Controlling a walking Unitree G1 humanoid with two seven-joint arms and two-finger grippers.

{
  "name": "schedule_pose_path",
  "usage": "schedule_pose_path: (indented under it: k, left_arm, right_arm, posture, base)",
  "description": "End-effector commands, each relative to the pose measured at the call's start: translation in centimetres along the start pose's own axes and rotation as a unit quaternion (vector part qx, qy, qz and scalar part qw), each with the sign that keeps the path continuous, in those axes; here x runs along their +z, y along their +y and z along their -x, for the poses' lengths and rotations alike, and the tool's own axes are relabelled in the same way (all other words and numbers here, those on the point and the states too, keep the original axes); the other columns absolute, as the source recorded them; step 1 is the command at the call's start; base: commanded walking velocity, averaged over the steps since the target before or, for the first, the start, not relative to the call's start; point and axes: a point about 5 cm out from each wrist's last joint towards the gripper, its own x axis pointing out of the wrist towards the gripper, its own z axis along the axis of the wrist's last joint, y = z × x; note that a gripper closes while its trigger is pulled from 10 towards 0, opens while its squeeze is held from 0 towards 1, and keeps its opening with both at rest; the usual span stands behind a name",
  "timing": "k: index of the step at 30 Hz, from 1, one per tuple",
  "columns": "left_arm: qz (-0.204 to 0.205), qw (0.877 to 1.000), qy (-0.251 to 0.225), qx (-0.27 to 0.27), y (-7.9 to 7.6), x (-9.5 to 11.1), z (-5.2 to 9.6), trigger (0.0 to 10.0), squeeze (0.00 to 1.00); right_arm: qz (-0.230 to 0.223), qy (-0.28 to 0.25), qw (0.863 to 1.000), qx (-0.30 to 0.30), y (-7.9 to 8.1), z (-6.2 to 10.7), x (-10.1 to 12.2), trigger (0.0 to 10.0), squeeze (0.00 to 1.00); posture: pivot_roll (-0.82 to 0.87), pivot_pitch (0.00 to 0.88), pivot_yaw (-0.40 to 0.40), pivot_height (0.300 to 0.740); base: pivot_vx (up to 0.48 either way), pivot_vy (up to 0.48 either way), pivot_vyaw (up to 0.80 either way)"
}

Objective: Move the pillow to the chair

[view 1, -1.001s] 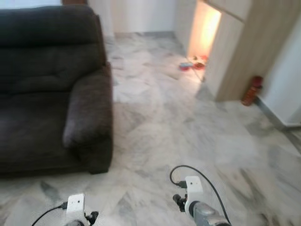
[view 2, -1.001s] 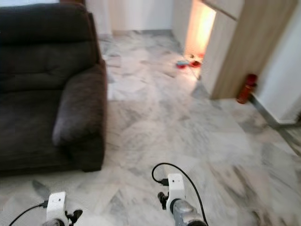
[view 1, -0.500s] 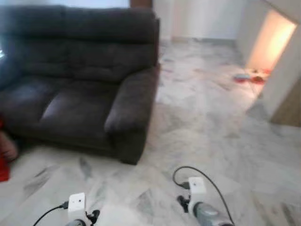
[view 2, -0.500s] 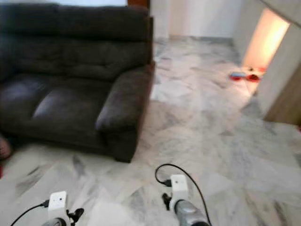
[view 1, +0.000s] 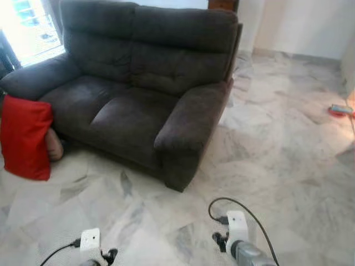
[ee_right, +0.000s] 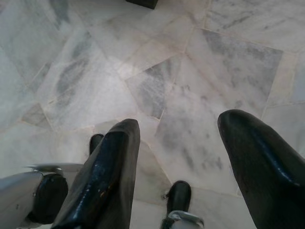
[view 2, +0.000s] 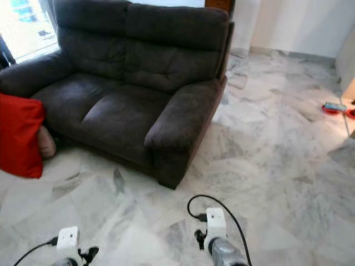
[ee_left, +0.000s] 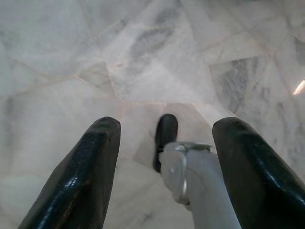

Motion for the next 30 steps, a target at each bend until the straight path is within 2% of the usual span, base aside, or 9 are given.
schedule_pose_path:
  k: [1,21,30]
  left_arm:
    - [0.000,1.000,-0.002,0.004,0.11,0.22,-0.03,10.0,0.00]
    - [0.006,1.000,0.002,0.007,0.10,0.06,-0.02,10.0,0.00]
    - [0.007,1.000,0.003,0.006,0.10,0.00,-0.01,10.0,0.00]
  right_arm:
    - [-0.007,-0.004,1.000,-0.001,0.11,-0.03,0.25,10.0,0.00]
    - [-0.008,-0.004,1.000,-0.002,0.08,-0.02,0.20,10.0,0.00]
    - [-0.005,-0.002,1.000,-0.001,0.07,-0.02,0.13,10.0,0.00]
  posture:
    - [0.08,0.000,-0.035,0.740]
    - [0.09,0.000,-0.039,0.740]
    - [0.09,0.000,-0.040,0.740]
  base:
    - [0.000,0.000,0.00]
    - [0.000,0.000,0.00]
    - [0.000,0.278,0.00]
